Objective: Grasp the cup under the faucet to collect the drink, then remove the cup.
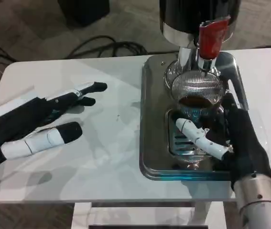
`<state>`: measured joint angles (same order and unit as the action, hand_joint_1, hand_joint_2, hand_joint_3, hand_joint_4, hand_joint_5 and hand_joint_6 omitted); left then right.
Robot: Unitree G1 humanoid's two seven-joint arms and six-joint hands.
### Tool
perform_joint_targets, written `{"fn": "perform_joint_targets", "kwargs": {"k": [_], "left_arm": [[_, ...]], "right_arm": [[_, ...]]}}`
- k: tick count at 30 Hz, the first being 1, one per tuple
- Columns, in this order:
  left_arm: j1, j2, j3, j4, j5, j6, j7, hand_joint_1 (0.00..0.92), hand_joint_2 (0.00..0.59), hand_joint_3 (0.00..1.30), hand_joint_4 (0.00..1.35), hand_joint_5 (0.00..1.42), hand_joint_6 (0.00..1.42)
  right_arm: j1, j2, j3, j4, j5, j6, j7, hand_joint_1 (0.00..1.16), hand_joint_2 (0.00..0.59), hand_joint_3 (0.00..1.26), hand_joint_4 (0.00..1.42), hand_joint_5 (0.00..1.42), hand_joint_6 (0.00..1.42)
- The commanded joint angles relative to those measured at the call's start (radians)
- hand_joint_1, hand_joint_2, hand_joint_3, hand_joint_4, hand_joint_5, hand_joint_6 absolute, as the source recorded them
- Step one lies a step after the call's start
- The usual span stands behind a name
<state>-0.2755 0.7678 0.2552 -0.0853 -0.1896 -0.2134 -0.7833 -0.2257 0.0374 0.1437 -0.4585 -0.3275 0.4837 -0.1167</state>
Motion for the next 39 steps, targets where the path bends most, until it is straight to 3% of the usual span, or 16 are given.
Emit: {"fn": "perform_joint_targets", "kwargs": {"k": [1,13,25,32,39], "left_arm": [[0.025,0.021,0.007,-0.008,-0.005,0.010,-0.006,0.000,0.043,0.09,0.00,0.08,0.11],[0.027,0.036,0.002,0.001,0.000,0.021,-0.012,0.000,0.043,0.10,0.00,0.09,0.11],[0.032,0.042,-0.008,-0.001,0.011,0.036,-0.018,0.000,0.045,0.10,0.00,0.09,0.11],[0.038,0.045,-0.010,0.006,0.017,0.040,-0.022,0.000,0.049,0.11,0.00,0.09,0.11],[0.034,0.045,-0.012,0.020,0.023,0.039,-0.020,0.000,0.050,0.11,0.01,0.09,0.11]], "right_arm": [[-0.008,0.023,0.012,0.024,-0.006,-0.016,-0.022,0.78,0.243,0.00,0.00,0.00,0.05],[-0.014,0.034,0.052,0.056,-0.051,-0.066,-0.076,0.80,0.262,0.00,0.00,0.00,0.05],[-0.033,0.083,0.079,0.141,-0.070,-0.096,-0.183,0.79,0.303,0.00,0.00,0.00,0.08],[-0.046,0.091,0.090,0.181,-0.071,-0.103,-0.218,0.78,0.322,0.00,0.00,0.01,0.14],[-0.033,0.095,0.104,0.209,-0.074,-0.146,-0.265,0.78,0.327,0.05,0.18,0.17,0.26]]}}
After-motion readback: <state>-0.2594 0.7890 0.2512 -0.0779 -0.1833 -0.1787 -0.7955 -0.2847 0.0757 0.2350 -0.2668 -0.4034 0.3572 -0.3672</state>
